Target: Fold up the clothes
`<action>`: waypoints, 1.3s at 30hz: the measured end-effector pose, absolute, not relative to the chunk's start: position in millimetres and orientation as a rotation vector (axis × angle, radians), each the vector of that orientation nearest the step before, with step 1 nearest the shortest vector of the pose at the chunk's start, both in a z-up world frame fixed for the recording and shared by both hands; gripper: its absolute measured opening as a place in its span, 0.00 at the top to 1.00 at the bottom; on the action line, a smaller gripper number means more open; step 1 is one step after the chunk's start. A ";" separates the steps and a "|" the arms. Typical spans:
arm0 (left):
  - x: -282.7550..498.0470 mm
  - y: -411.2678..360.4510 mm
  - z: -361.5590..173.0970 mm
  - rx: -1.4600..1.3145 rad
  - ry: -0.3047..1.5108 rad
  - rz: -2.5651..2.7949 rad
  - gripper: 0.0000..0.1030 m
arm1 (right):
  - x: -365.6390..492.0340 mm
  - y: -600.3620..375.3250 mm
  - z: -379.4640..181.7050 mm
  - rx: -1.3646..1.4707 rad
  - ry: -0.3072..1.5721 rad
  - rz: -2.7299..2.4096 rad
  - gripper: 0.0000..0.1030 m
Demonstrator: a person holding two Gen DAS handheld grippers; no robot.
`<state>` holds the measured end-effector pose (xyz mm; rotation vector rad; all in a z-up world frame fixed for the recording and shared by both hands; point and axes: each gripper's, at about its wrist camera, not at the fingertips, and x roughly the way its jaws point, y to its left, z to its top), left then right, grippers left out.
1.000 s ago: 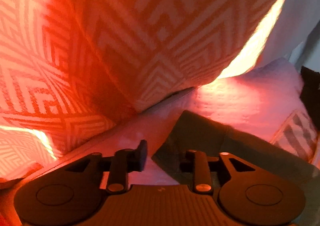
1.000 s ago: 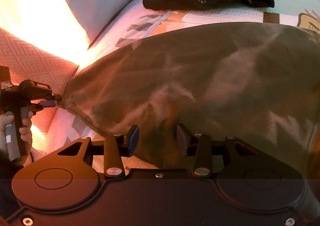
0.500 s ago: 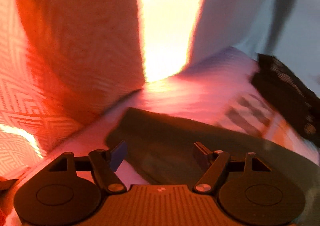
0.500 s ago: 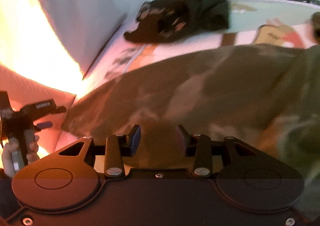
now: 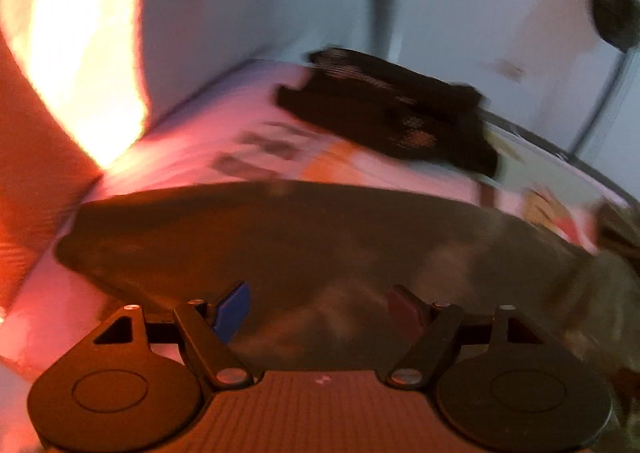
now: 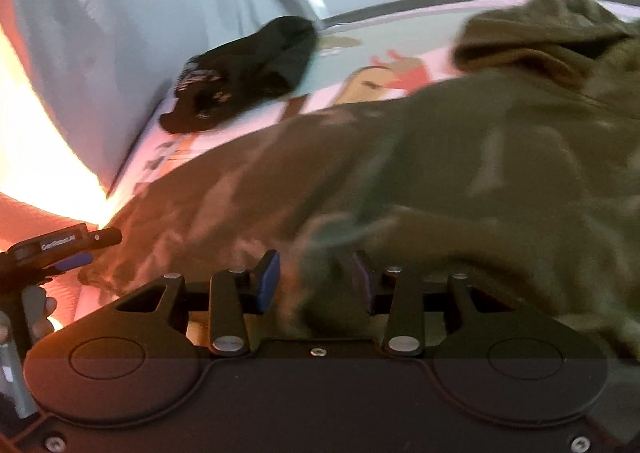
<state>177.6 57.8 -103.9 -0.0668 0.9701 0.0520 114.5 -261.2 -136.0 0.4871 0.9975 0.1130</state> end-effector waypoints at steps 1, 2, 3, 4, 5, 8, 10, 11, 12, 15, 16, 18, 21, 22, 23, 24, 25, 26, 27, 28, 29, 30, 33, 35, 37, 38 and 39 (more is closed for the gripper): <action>171.9 44.9 -104.8 -0.053 0.973 0.020 0.23 | 106.9 -269.8 -136.5 0.493 0.994 0.106 0.64; 164.6 31.6 -106.5 -0.038 0.978 -0.016 0.23 | 97.6 -279.1 -137.1 0.501 0.992 0.097 0.64; 156.6 19.7 -108.2 -0.024 0.982 -0.048 0.22 | 88.3 -288.6 -137.6 0.509 0.991 0.087 0.64; 148.3 7.3 -111.0 -0.002 0.988 -0.081 0.22 | 78.2 -299.7 -138.1 0.521 0.992 0.081 0.64; 139.8 -5.0 -113.7 0.021 0.992 -0.113 0.22 | 67.4 -310.3 -138.6 0.529 0.991 0.070 0.64; 112.8 -37.4 -124.1 0.100 1.003 -0.204 0.22 | 36.5 -339.9 -140.1 0.526 0.995 0.047 0.64; 97.5 -53.3 -132.5 0.135 1.020 -0.256 0.22 | 16.2 -357.9 -140.5 0.516 0.998 0.017 0.64; 89.5 -59.4 -135.3 0.152 1.022 -0.280 0.22 | 6.2 -366.8 -140.6 0.520 0.998 0.008 0.64; 81.3 -65.0 -136.9 0.167 1.019 -0.297 0.22 | -3.9 -375.8 -140.7 0.524 0.999 0.000 0.64; 63.2 -78.2 -140.8 0.195 1.019 -0.342 0.22 | -32.7 -396.4 -142.0 0.519 1.005 -0.035 0.63; 59.4 -80.4 -140.5 0.193 1.022 -0.358 0.22 | -41.4 -402.2 -142.4 0.516 1.007 -0.046 0.62; 51.7 -84.6 -139.5 0.192 1.023 -0.381 0.21 | -58.9 -413.7 -143.4 0.508 1.011 -0.068 0.61; 36.3 -90.3 -135.9 0.211 1.020 -0.412 0.21 | -84.0 -429.3 -144.4 0.498 1.019 -0.099 0.61; 31.2 -91.7 -135.6 0.217 1.025 -0.421 0.20 | -93.3 -433.7 -144.7 0.496 1.022 -0.111 0.61; 26.1 -93.0 -135.3 0.223 1.031 -0.431 0.20 | -102.6 -438.1 -145.1 0.493 1.025 -0.122 0.60; 21.1 -94.3 -135.6 0.229 1.038 -0.439 0.20 | -111.0 -441.8 -145.4 0.491 1.030 -0.131 0.60; 15.7 -95.1 -136.1 0.237 1.044 -0.446 0.20 | -119.4 -445.5 -145.7 0.489 1.035 -0.140 0.60; 11.0 -95.7 -137.1 0.244 1.052 -0.454 0.20 | -129.0 -449.7 -146.3 0.489 1.037 -0.151 0.60; 6.2 -96.2 -138.1 0.250 1.060 -0.462 0.20 | -136.6 -452.4 -146.3 0.489 1.040 -0.159 0.59; 1.4 -96.4 -139.4 0.254 1.069 -0.472 0.20 | -144.1 -455.1 -146.2 0.489 1.043 -0.168 0.59; -3.3 -96.4 -140.7 0.258 1.078 -0.482 0.20 | -151.4 -457.7 -146.2 0.486 1.045 -0.177 0.59; -8.1 -96.0 -141.4 0.260 1.083 -0.490 0.20 | -158.4 -459.9 -145.8 0.486 1.045 -0.185 0.59; -21.1 -93.6 -144.1 0.263 1.099 -0.507 0.20 | -179.1 -466.5 -144.5 0.484 1.044 -0.208 0.58; -29.3 -91.3 -145.8 0.265 1.111 -0.511 0.20 | -190.4 -468.8 -143.6 0.479 1.045 -0.222 0.57; -36.4 -87.7 -147.1 0.272 1.120 -0.508 0.20 | -201.9 -470.2 -142.5 0.467 1.047 -0.235 0.57; -40.0 -86.0 -147.8 0.275 1.124 -0.506 0.20 | -206.5 -469.8 -141.6 0.459 1.047 -0.241 0.57; -43.4 -84.1 -148.4 0.278 1.128 -0.504 0.20 | -211.4 -469.7 -140.7 0.450 1.047 -0.246 0.57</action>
